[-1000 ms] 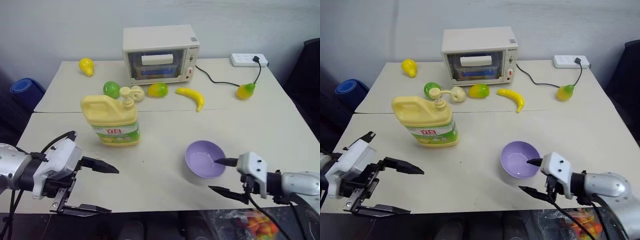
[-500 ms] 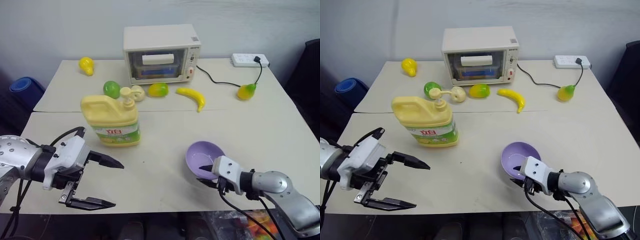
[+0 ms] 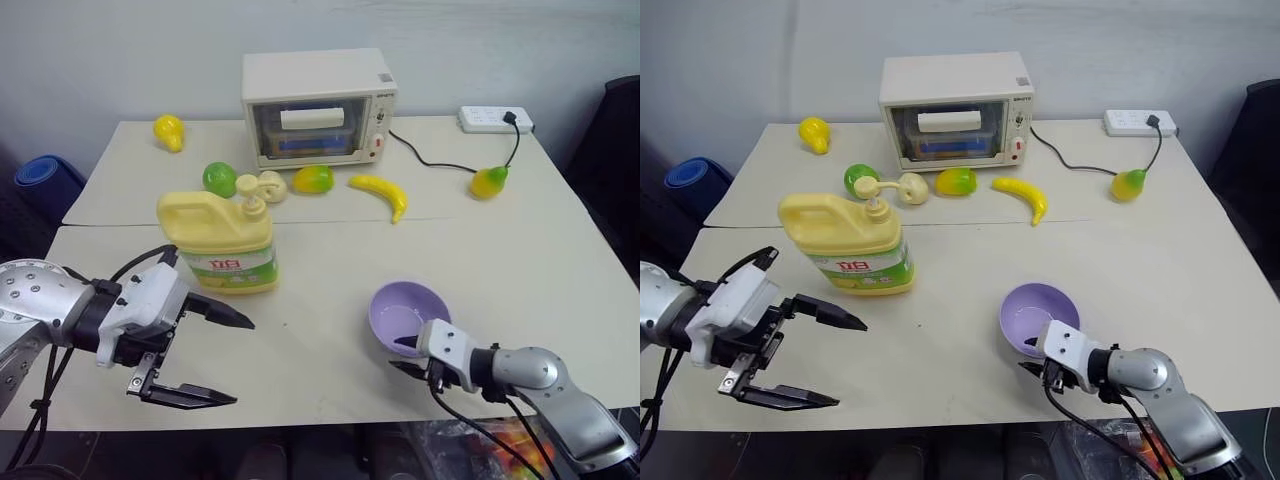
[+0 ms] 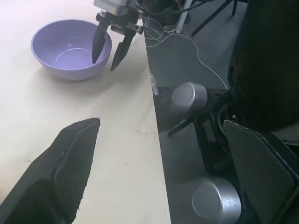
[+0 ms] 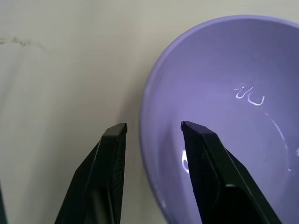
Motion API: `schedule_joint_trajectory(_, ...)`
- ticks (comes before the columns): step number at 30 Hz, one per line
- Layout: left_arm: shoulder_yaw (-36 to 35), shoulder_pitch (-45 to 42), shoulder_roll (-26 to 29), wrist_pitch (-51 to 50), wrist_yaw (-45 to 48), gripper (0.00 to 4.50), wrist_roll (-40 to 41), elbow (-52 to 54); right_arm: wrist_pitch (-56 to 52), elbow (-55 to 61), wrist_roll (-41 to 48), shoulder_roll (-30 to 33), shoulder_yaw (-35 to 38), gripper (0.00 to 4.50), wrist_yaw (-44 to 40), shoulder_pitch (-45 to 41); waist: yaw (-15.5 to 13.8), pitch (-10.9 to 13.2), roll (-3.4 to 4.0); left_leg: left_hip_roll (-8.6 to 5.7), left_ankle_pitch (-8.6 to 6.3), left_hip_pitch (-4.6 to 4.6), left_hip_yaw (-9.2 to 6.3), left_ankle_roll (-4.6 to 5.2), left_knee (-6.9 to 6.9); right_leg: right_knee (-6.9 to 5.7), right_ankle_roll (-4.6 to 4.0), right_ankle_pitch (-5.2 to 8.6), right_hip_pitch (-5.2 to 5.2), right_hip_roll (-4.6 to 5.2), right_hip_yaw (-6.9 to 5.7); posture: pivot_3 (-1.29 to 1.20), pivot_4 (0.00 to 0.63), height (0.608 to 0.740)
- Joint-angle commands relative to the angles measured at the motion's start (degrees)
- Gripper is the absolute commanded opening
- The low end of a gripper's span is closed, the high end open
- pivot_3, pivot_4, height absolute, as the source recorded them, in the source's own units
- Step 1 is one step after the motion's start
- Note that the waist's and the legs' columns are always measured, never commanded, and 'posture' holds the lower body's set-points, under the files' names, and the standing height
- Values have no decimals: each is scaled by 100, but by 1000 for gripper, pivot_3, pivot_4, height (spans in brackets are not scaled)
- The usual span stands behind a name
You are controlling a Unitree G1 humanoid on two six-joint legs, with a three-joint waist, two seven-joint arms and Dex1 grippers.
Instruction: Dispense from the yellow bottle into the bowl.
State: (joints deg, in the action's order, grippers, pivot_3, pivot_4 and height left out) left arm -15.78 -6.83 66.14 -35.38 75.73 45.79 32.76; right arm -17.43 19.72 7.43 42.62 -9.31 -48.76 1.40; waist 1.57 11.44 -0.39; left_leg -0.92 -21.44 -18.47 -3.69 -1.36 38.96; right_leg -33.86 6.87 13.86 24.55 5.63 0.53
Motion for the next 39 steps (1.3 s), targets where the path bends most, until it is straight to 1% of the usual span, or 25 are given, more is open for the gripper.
schedule_joint_trajectory(1,95,-159,-26,111,19,4500,-43,-66,226,-196,-144,-118,-47,1918,87,-93,-2,0,1,0,0,-1,0,0,0,0,0,0,0,0,0,0,150,740)
schedule_joint_trajectory(3,129,-202,-27,113,16,4500,-42,-80,253,-218,-150,-134,-39,1918,87,-97,-4,0,0,1,0,-2,-1,0,-1,-2,3,-2,2,-1,-1,0,150,740)
schedule_joint_trajectory(5,167,-248,-37,123,13,4500,-58,-101,285,-249,-169,-135,-64,1547,60,-115,-6,0,0,1,0,-3,-4,0,-2,-1,4,-2,2,-1,-3,0,150,740)
schedule_joint_trajectory(6,191,-274,-42,132,10,4500,-69,-113,301,-270,-180,-134,-82,1307,39,-130,-6,0,0,1,0,-3,-4,0,-2,0,4,-2,2,-1,-3,0,150,740)
schedule_joint_trajectory(8,223,-311,-49,149,8,4500,-86,-133,342,-308,-204,-130,-126,615,-4,-164,2,0,0,0,0,-3,-3,0,-2,0,4,-2,2,-1,-2,0,150,740)
schedule_joint_trajectory(9,236,-328,-52,158,7,4500,-93,-139,358,-325,-214,-133,-146,348,-15,-180,12,-3,-8,1,0,-2,-3,0,-1,0,4,-2,1,-1,-1,0,150,740)
schedule_joint_trajectory(11,254,-355,-59,165,2,4500,-101,-149,377,-344,-223,-142,-166,6,-25,-206,16,-11,-34,8,-1,8,2,-1,-2,-1,3,-1,-5,-7,-1,0,150,740)
schedule_joint_trajectory(19,307,-414,-90,205,-10,4500,-156,-189,535,-264,-468,70,-220,6,-207,-312,4,-11,-36,13,0,12,-1,-2,-1,-5,-1,0,-7,-15,-3,0,150,740)
schedule_joint_trajectory(23,337,-521,-133,248,-48,4500,-206,-262,771,-261,-609,335,-190,6,-452,-451,-4,-9,-34,11,0,8,-1,-2,-1,-4,0,0,-6,-13,-3,0,150,740)
schedule_joint_trajectory(26,347,-887,-161,236,-114,4500,-182,-453,928,-190,-556,604,-160,6,-874,-741,-7,-5,-34,10,0,4,-2,-2,-1,-2,3,-1,-3,-12,-3,0,150,740)
schedule_joint_trajectory(29,279,-1653,-184,9,-205,4500,69,-904,559,-38,-95,578,-106,6,-1294,-1307,0,-2,-37,10,0,2,-3,-2,1,-3,4,-3,-2,-13,-4,0,150,740)
schedule_joint_trajectory(31,270,-2056,-226,-106,-255,4500,166,-1154,347,-31,56,511,-132,6,-1424,-1631,11,-1,-36,12,0,3,-3,-2,2,-4,14,-8,-1,-15,-5,0,150,740)
schedule_joint_trajectory(33,257,-2622,-225,-293,-298,4500,292,-1559,114,-144,36,357,-324,6,-1517,-2230,13,-1,-35,13,0,7,-3,-2,-3,-7,48,-27,-1,-16,-7,0,150,740)
schedule_joint_trajectory(35,235,-3264,-175,-512,-243,4500,435,-2083,-159,-381,-51,38,-622,6,-1608,-3020,30,5,-40,15,0,0,-4,-2,-3,-12,48,-27,12,-18,-10,0,150,740)
schedule_joint_trajectory(37,325,-3673,-121,-536,-131,4500,314,-2458,-358,-624,-117,-217,-850,6,-1683,-3590,38,7,-37,15,3,-14,-4,-8,1,-18,44,-31,31,-20,-10,0,150,740)
schedule_joint_trajectory(39,516,-3925,-28,-328,88,4500,-30,-2808,-447,-927,-169,-469,-1062,6,-1798,-4159,21,5,-33,14,8,-25,-4,-16,-1,-31,44,-31,52,-18,-9,0,150,740)
